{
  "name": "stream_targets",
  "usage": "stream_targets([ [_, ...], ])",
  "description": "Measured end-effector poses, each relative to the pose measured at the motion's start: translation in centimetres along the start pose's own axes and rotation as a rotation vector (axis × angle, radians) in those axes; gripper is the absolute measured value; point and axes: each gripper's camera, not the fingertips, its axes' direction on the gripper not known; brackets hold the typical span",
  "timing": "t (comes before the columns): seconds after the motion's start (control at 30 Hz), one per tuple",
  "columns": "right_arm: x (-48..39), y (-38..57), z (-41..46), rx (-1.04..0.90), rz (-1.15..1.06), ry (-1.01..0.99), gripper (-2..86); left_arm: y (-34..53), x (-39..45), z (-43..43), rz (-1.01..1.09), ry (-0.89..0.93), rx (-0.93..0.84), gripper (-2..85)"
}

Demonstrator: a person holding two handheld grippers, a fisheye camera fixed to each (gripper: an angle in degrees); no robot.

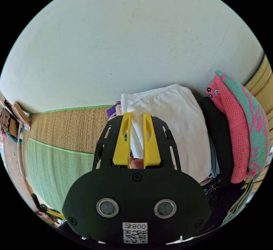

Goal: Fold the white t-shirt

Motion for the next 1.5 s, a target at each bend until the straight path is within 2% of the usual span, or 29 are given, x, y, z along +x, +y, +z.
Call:
stream_targets([
  [0.33, 0.6, 1.7, -1.9, 0.080, 0.074, -0.086, 0.2, -1.4, -2.3, -2.4, -0.005, 0.032, -0.004, 0.1],
  [0.53, 0.1, 5.5, -7.5, 0.221, 0.049, -0.175, -0.3, -2.0, -3.1, -4.7, 0.051, 0.044, 0.022, 0.1],
  [0.7, -2.6, 11.7, -13.8, 0.342, -0.055, -0.338, -0.3, -2.4, -3.2, -7.7, 0.145, 0.044, 0.078, 0.3],
  [0.93, -5.6, 21.1, -20.3, 0.417, -0.131, -0.551, -0.3, -1.8, -3.0, -11.7, 0.266, 0.060, 0.157, 1.3],
  [1.07, -6.7, 27.5, -23.6, 0.459, -0.153, -0.683, -0.3, -0.7, -3.7, -14.3, 0.284, 0.138, 0.254, 3.8],
  [1.27, -9.0, 36.3, -25.9, 0.430, -0.206, -0.830, -0.2, 0.3, -5.2, -16.0, 0.286, 0.336, 0.304, 7.7],
  [1.43, -11.3, 43.1, -25.7, 0.313, -0.241, -0.869, -0.3, 3.0, -5.9, -16.6, 0.293, 0.385, 0.307, 8.4],
  [1.5, -11.7, 46.5, -25.3, 0.274, -0.213, -0.941, -0.3, 5.5, -6.6, -17.1, 0.271, 0.365, 0.294, 8.3],
])
